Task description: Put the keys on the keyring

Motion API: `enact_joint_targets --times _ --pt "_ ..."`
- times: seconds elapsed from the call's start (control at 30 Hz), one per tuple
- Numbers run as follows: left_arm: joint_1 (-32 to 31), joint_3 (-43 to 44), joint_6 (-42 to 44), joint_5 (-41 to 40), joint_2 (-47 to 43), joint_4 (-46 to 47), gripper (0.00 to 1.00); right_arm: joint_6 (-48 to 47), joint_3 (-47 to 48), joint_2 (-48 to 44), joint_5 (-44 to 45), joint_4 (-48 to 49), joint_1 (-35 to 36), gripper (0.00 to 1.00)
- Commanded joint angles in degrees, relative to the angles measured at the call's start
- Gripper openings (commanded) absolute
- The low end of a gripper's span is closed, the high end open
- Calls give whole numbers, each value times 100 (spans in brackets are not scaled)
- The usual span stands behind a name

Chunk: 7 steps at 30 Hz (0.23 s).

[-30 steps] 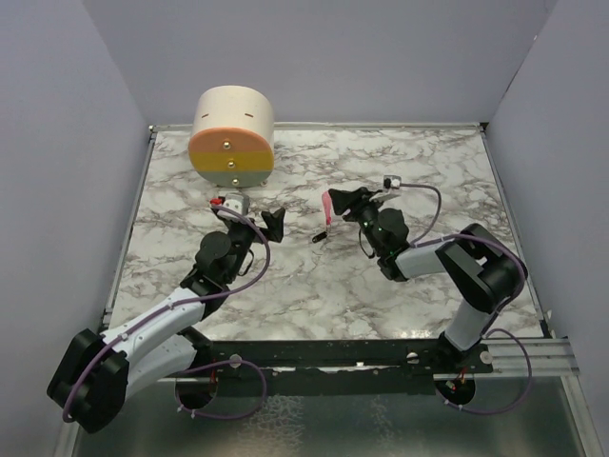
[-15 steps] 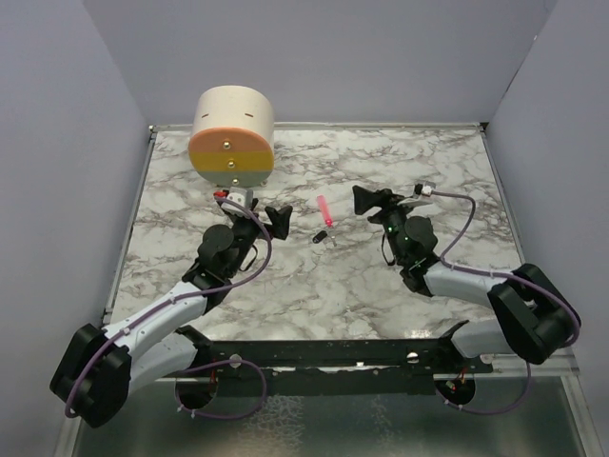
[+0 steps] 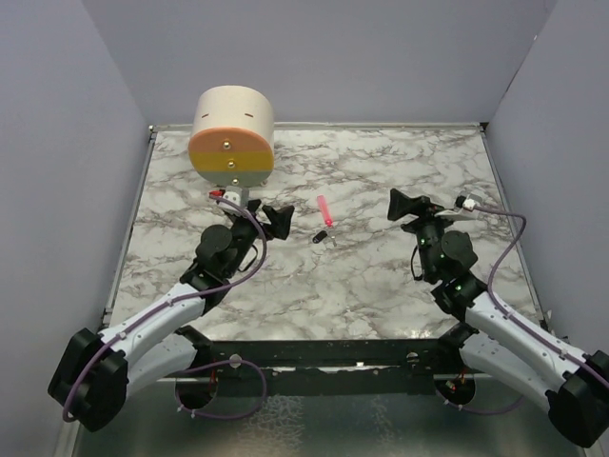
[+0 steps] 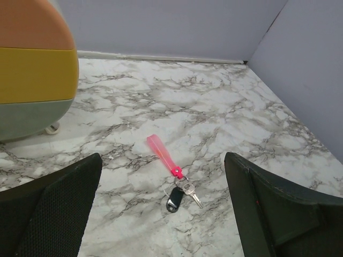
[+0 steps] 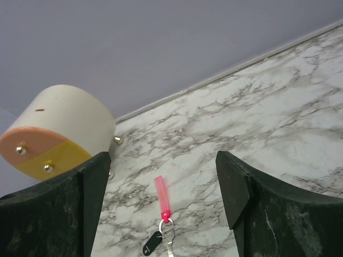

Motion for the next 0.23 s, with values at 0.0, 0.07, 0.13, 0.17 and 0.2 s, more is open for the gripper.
enact_joint_targets --times 0.0,0.07,0.13,0.17,0.2 --pt "16 -131 -163 -241 -310 134 99 -96 79 -329 555 -859 -1 80" --pt "16 -232 -171 -327 -456 200 99 -93 61 -375 538 -859 -1 80" --pt "16 -291 -123 -392 -558 228 99 -77 76 -364 510 -858 -1 80" --pt "16 -303 -88 -401 -594 224 99 -62 89 -348 484 -844 -1 80" --pt "16 -310 -50 -408 -620 224 99 -66 103 -319 441 -829 -1 80"
